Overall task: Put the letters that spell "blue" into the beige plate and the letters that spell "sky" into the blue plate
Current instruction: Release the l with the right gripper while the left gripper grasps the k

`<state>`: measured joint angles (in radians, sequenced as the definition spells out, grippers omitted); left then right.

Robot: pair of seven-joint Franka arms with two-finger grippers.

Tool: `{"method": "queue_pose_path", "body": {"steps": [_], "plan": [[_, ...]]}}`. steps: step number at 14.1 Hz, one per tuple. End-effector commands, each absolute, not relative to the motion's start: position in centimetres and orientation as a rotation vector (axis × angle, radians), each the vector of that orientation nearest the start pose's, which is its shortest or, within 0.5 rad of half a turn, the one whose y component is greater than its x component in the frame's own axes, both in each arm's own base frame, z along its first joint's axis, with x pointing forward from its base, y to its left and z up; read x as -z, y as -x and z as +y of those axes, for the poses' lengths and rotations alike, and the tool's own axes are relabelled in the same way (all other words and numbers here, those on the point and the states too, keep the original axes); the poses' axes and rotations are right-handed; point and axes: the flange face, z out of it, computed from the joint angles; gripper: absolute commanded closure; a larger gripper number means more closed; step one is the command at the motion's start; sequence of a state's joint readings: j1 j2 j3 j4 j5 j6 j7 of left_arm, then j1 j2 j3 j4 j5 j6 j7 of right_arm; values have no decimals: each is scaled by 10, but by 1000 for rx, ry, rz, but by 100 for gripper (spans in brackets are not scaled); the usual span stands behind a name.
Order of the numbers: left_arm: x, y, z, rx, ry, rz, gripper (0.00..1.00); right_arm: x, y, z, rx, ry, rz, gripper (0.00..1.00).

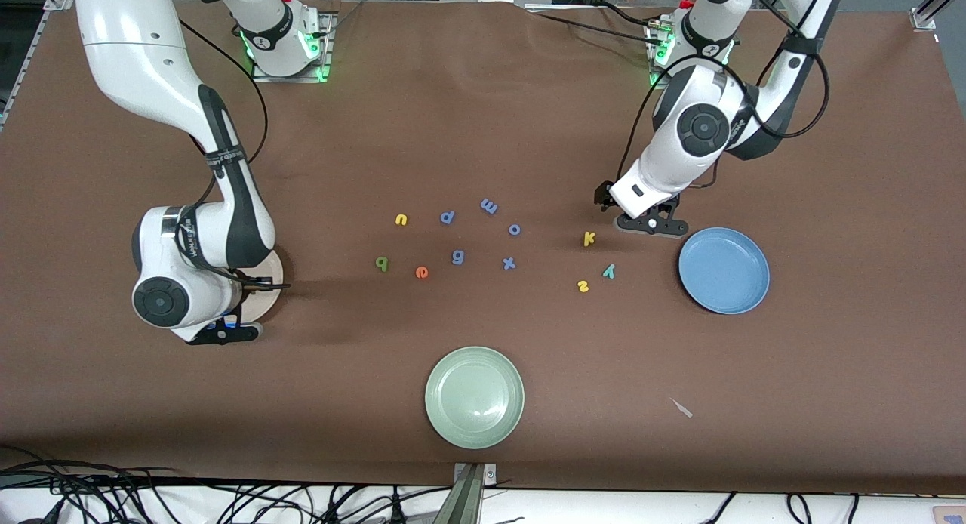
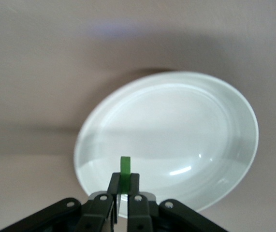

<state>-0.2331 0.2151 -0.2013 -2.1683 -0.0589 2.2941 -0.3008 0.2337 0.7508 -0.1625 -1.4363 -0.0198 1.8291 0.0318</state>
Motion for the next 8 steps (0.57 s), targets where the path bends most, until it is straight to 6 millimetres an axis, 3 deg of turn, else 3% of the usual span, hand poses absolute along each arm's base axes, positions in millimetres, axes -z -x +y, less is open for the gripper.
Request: {"method": "queue_pose_path", "body": {"steps": [1, 2, 5, 8], "plan": [[-266, -525, -256, -182, 3211, 167, 0, -221, -675, 40, -619, 3240, -97, 34], [-255, -529, -257, -159, 3223, 160, 0, -223, -675, 41, -616, 3239, -98, 0], [-225, -536, -270, -131, 3240, 155, 0, -233, -677, 60, -583, 3237, -96, 0], [-212, -531, -273, -126, 3235, 181, 0, -240, -676, 87, -544, 3193, -7, 0]]}}
